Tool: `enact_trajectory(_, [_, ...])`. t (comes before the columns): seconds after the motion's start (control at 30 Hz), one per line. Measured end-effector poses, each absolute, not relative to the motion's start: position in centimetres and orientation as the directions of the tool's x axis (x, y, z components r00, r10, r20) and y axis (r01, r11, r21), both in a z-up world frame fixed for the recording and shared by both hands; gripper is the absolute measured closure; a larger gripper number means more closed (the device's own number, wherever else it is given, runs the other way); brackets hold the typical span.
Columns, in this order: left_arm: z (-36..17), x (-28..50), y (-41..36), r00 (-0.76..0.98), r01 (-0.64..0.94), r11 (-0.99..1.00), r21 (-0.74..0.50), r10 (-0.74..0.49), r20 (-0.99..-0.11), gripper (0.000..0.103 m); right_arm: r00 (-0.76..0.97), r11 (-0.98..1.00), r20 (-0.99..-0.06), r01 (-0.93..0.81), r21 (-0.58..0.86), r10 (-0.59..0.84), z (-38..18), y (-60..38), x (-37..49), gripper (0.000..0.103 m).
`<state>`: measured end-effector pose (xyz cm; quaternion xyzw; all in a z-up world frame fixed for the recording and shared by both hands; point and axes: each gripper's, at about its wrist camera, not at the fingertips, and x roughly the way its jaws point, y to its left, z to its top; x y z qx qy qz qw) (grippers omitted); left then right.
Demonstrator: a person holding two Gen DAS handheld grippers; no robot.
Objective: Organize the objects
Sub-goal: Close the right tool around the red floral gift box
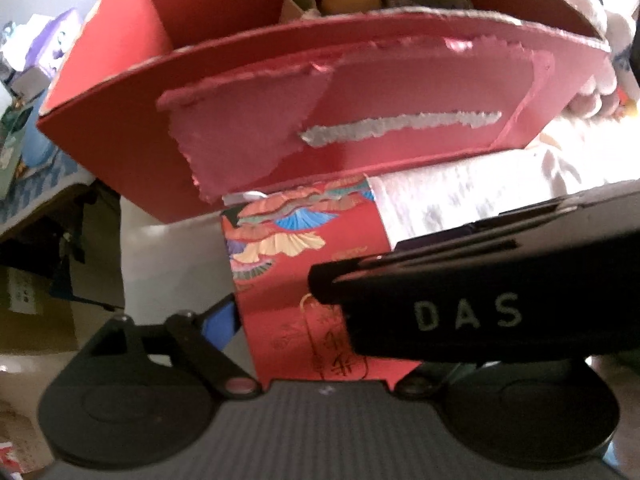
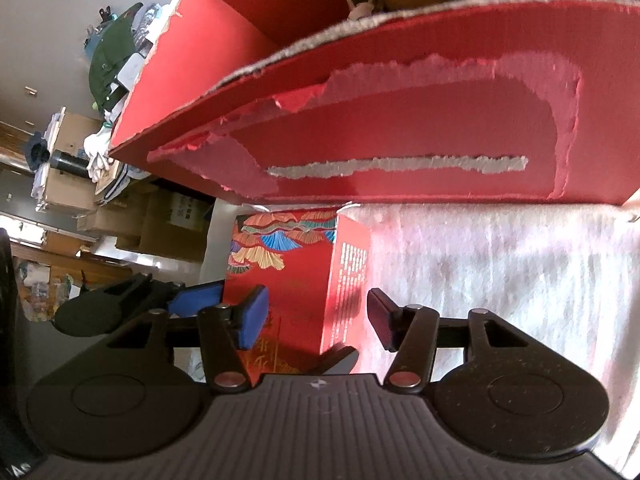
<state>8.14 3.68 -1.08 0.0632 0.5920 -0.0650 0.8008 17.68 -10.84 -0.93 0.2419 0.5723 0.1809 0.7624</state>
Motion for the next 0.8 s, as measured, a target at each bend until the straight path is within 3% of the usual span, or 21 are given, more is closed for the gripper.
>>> enact_trajectory(0.8, [-2.7,7.6,3.1,0.248,0.144,0.989,0.043,0.006,-0.969,0.011,0.29,0.791,-0.759,0.009,0.611,0.583,-1.0,-11.4,17.1,0.045])
